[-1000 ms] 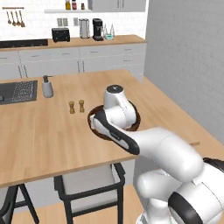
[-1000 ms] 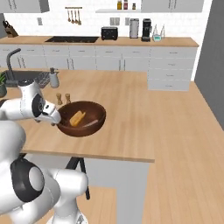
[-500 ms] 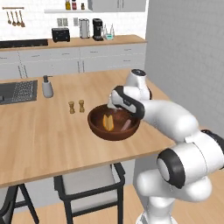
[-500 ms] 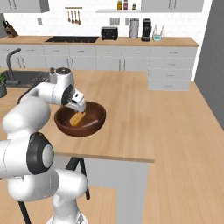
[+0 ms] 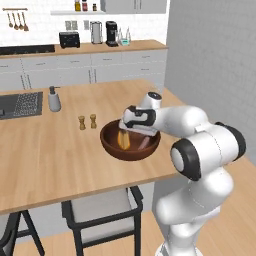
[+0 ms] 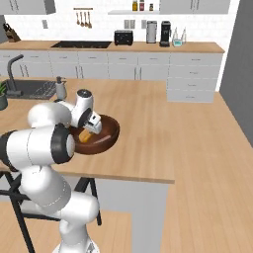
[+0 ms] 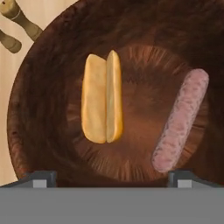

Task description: Place one bun and one sausage from the bowl on each plate.

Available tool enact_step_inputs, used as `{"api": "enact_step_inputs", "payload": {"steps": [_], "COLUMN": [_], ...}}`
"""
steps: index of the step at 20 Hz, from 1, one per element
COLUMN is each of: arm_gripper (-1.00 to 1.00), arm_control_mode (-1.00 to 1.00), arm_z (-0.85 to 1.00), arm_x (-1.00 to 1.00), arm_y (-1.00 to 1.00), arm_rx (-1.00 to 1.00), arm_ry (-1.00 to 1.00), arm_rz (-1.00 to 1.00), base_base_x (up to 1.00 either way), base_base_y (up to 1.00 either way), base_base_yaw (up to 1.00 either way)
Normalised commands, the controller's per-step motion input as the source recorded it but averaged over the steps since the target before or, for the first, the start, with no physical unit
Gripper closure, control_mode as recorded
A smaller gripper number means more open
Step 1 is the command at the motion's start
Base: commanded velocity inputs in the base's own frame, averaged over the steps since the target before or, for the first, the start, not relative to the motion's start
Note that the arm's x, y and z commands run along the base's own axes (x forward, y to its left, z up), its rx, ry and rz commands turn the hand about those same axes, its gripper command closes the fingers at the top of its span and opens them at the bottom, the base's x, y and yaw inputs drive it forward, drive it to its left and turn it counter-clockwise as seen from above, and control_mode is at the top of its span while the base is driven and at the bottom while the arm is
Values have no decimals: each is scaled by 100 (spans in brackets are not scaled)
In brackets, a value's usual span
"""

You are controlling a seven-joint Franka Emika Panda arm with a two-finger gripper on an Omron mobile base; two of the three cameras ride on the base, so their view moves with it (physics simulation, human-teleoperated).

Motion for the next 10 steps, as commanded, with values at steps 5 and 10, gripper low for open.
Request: {"api": "enact_step_inputs", "payload": {"steps": [5, 10], "arm_gripper": [-100, -100], "arm_control_mode": [-100, -100], "arm_z": [-32, -23], "arm_x": [55, 31], "arm_y": [40, 2], "arm_rx": [-2, -9], "arm_ry": [6, 9], "arm_rz": [-3, 0], "base_base_x": [0, 0], "base_base_y": [0, 0], "base_base_yaw": [0, 0]}}
